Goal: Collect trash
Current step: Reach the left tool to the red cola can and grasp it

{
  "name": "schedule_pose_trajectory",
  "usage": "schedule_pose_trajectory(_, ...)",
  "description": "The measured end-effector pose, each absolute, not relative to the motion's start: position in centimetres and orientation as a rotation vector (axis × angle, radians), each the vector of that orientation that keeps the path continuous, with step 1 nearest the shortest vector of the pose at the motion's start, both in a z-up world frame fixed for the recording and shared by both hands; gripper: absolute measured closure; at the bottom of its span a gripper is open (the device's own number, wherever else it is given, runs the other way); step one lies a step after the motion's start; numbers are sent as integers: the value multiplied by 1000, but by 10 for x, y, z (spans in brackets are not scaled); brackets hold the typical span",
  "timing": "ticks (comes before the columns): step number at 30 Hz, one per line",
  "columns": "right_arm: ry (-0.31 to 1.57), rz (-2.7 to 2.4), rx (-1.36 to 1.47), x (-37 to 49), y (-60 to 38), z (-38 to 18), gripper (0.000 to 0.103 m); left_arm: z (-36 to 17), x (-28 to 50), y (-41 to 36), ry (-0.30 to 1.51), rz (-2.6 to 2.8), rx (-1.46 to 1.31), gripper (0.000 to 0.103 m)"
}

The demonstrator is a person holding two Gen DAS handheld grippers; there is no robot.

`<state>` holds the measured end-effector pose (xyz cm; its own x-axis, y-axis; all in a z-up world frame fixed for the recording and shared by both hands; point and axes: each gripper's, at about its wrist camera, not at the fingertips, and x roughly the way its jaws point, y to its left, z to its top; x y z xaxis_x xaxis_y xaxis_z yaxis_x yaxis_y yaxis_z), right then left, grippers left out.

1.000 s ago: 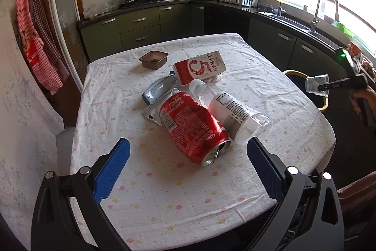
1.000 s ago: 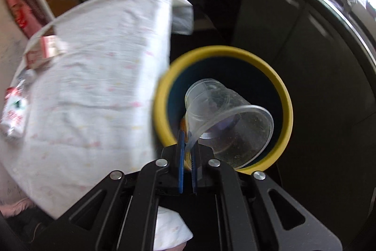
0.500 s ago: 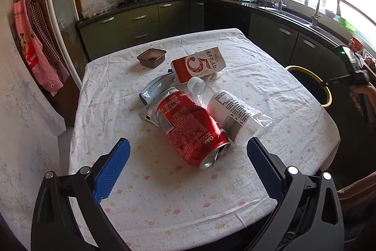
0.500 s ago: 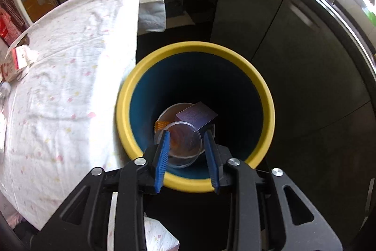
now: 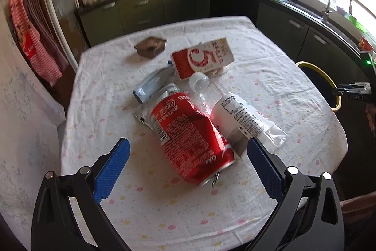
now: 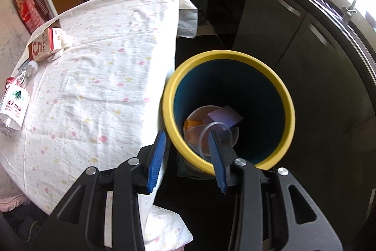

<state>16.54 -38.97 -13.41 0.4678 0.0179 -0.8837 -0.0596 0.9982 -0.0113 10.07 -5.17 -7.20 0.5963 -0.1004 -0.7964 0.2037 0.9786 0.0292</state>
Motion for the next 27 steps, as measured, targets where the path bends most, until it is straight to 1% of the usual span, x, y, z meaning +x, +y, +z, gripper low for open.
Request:
schedule_pose_trajectory(10, 1102, 100, -47, 171, -383, -145, 66, -93, 154, -39, 1106, -132, 21, 5)
schedule_pose_trajectory(16, 1108, 121, -48, 176, -380, -148, 66, -105, 169, -39, 1155, -110, 22, 6)
schedule_pose_trajectory(21, 1115, 134, -47, 177, -377, -152, 66, -116, 179, -44, 1193, -121, 43, 13)
schedule_pose_trajectory(23, 1117, 138, -45, 177, -376, -153, 66, -119, 180, -47, 1201, -122, 66, 20)
schedule_pose_trajectory(24, 1119, 139, -45, 177, -376, -153, 65, -122, 181, -47, 1212, -123, 72, 21)
schedule_pose_trajectory(27, 1122, 140, -44, 177, -376, -154, 64, -127, 182, -45, 1226, -119, 84, 23)
